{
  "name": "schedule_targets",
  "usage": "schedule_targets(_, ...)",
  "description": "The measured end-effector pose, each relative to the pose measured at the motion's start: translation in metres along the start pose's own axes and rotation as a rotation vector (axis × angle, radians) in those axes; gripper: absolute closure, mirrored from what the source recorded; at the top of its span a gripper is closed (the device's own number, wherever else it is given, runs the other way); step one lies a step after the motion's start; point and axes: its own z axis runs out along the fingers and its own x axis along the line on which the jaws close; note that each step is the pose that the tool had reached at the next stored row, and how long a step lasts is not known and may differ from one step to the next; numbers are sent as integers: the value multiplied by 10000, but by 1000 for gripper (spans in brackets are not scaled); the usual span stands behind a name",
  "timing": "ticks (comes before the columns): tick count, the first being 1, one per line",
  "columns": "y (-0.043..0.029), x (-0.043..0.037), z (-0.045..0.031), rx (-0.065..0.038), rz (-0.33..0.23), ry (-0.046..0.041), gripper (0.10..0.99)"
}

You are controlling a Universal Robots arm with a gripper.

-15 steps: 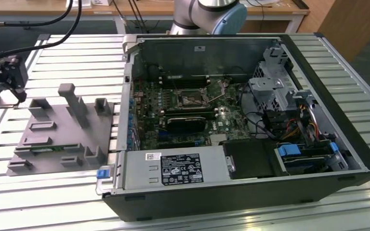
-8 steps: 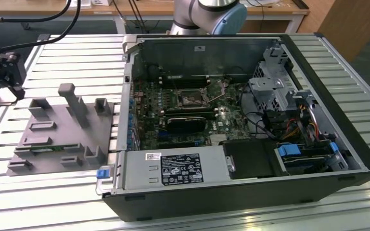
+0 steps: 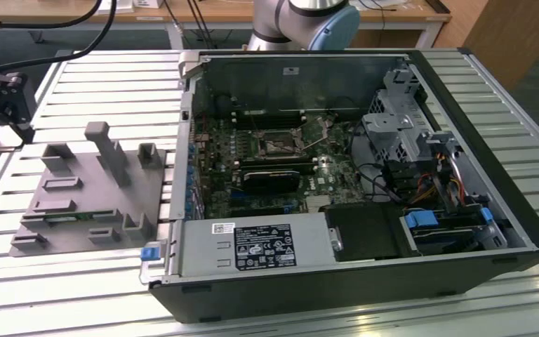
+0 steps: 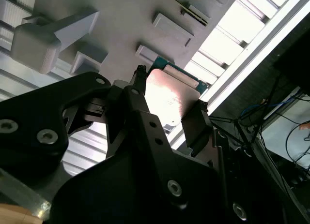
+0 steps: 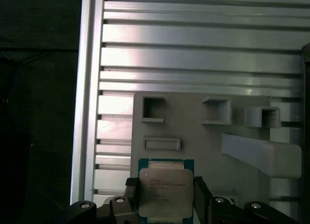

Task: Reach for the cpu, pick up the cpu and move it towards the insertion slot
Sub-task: 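Pick up the cpu and move it towards the insertion slot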

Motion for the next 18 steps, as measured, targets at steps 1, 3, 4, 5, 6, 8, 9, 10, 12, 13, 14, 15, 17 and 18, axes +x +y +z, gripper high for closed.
schedule_targets(1,1,0,-6,1,0,0,545)
schedule_targets(3,2,0,-21,3,-1,0,545)
schedule_targets(4,3,0,-29,2,0,-1,545)
schedule_targets(5,4,0,-38,3,0,0,545)
schedule_targets(6,5,0,-48,3,-1,0,545)
schedule_targets(8,6,0,-65,3,-1,0,545)
schedule_targets(9,7,0,-74,3,-1,0,545)
schedule_targets(10,8,1,-82,3,-1,-1,545)
schedule_targets(12,9,1,-103,2,0,-1,545)
schedule_targets(13,10,1,-114,3,-1,0,545)
schedule_targets(14,11,1,-124,3,-1,-1,545)
schedule_targets(15,12,1,-136,3,0,0,545)
schedule_targets(17,15,1,-162,3,0,-1,545)
schedule_targets(18,16,1,-176,3,0,-1,545)
